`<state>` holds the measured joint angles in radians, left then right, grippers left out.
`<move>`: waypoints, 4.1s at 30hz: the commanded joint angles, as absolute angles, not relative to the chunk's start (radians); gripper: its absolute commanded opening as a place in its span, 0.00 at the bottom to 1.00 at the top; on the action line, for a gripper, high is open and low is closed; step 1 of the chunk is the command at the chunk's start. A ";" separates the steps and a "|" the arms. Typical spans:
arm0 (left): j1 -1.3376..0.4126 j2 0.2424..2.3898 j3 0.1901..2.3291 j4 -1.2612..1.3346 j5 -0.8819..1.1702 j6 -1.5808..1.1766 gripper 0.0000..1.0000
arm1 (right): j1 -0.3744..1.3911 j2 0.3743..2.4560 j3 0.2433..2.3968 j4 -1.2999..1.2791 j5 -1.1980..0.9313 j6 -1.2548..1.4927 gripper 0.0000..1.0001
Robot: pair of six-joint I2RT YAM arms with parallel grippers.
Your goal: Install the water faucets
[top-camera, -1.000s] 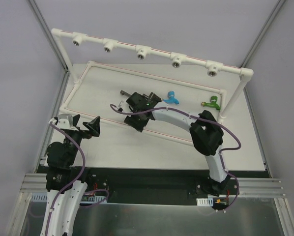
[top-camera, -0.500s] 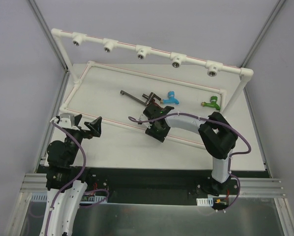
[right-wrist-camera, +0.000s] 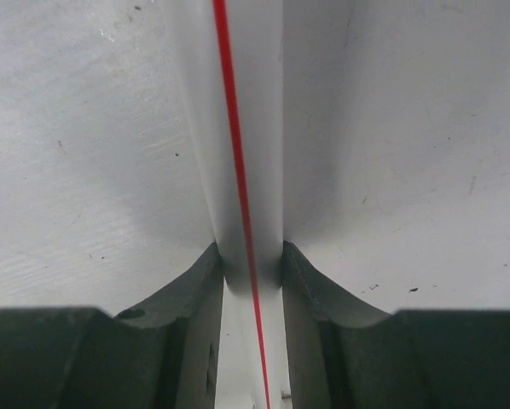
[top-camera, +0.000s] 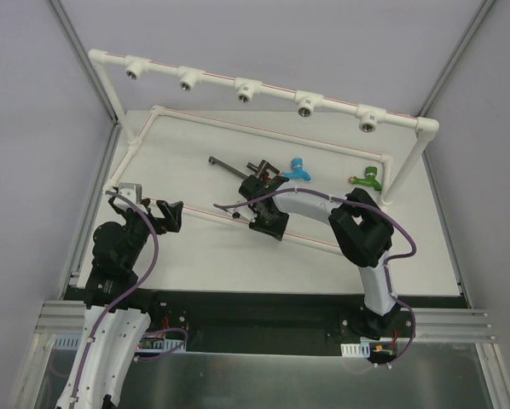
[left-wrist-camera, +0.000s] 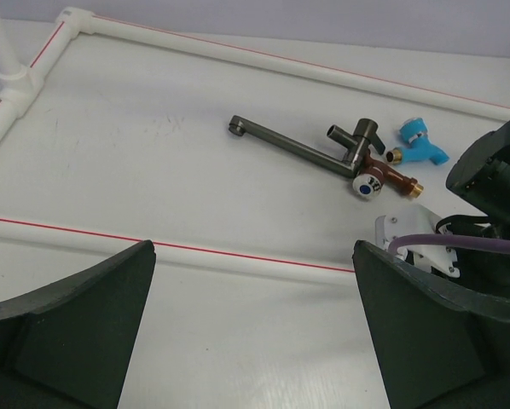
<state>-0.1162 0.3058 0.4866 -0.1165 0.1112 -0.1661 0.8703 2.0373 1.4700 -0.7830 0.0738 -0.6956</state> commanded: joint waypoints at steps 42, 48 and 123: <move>-0.107 0.235 0.526 -0.110 0.123 -0.141 0.99 | 0.543 1.749 1.235 -0.276 -0.045 -0.206 0.71; -0.107 0.221 0.526 -0.118 0.120 -0.141 0.99 | 0.535 1.837 1.218 -0.098 -0.026 -0.160 0.63; -0.752 0.950 0.931 -0.117 0.848 0.736 0.99 | 0.638 1.167 1.020 -0.449 -0.968 -0.273 0.02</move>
